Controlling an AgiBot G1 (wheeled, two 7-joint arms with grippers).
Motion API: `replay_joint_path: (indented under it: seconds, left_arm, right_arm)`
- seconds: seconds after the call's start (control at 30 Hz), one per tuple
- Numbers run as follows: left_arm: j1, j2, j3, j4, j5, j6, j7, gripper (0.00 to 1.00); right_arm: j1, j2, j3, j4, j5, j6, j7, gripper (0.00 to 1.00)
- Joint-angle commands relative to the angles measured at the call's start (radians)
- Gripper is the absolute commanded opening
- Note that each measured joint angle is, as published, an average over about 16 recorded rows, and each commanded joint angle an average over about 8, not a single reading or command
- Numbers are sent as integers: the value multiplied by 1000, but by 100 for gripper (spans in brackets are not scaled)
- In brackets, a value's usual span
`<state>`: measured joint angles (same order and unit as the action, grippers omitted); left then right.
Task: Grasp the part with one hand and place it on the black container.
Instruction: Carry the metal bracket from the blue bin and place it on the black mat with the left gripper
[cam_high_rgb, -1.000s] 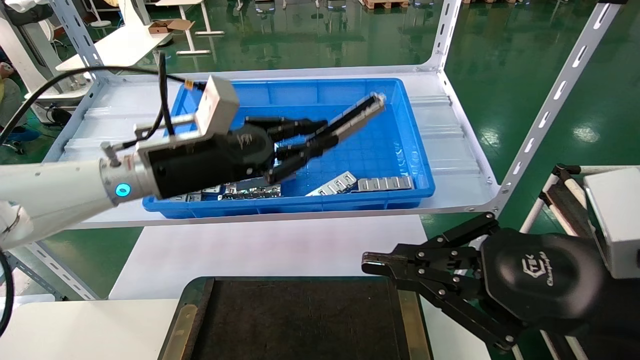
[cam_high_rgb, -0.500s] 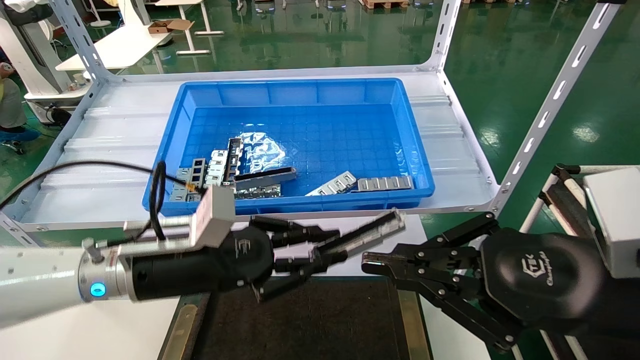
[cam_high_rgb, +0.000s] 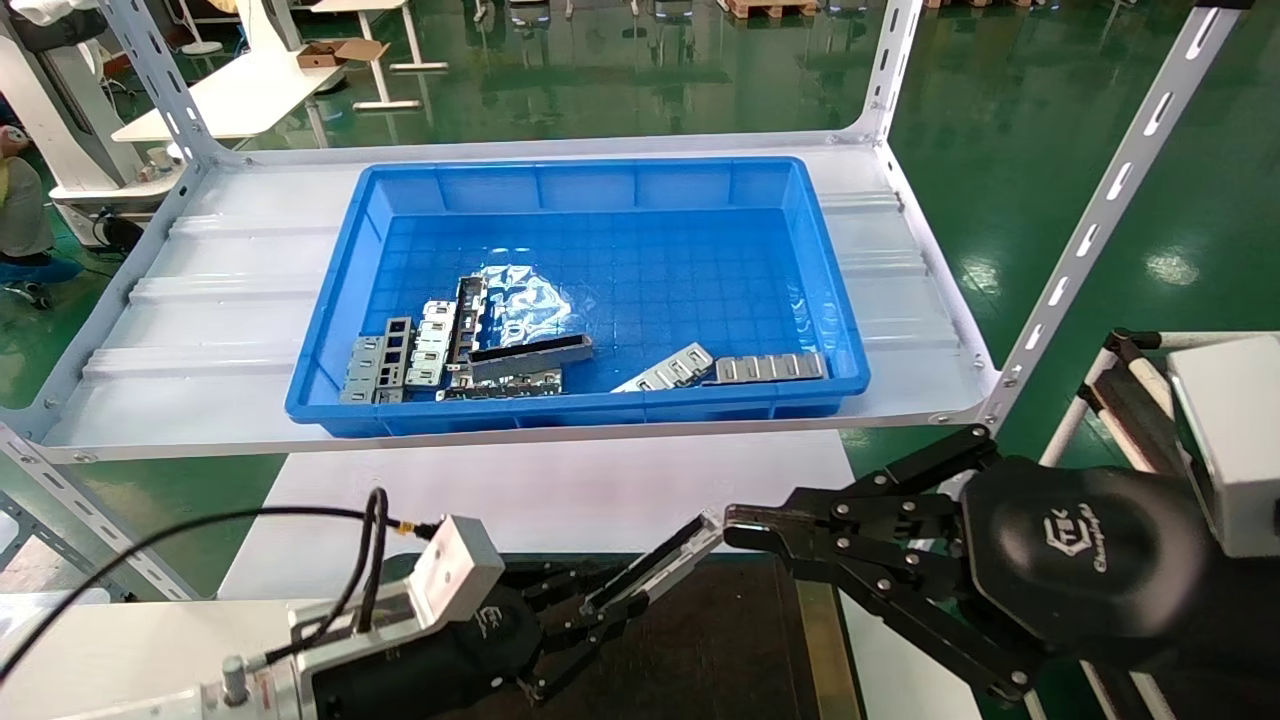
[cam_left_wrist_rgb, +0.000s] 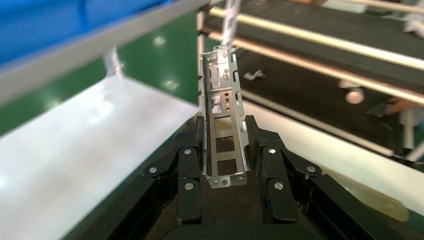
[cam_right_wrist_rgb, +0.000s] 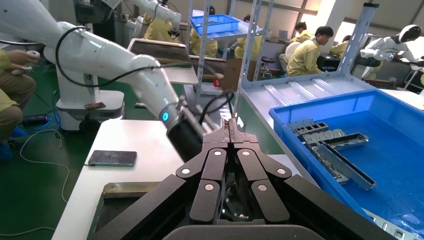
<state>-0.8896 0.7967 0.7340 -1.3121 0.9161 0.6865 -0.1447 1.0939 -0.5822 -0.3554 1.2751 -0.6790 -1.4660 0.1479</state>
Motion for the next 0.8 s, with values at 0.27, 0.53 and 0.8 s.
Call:
replay_joint_path:
  seconds: [0.27, 0.53, 0.8]
  left_arm:
    - [116, 64, 47, -38, 57, -258, -64, 0]
    - [177, 158, 102, -24, 101, -487, -106, 0]
    - [183, 244, 183, 11, 97, -674, -160, 0]
  right_arm:
    - [0, 0, 0, 0, 0, 0, 0, 0]
    - [0, 0, 0, 0, 0, 0, 0, 0]
    - [0, 0, 0, 0, 0, 0, 0, 0]
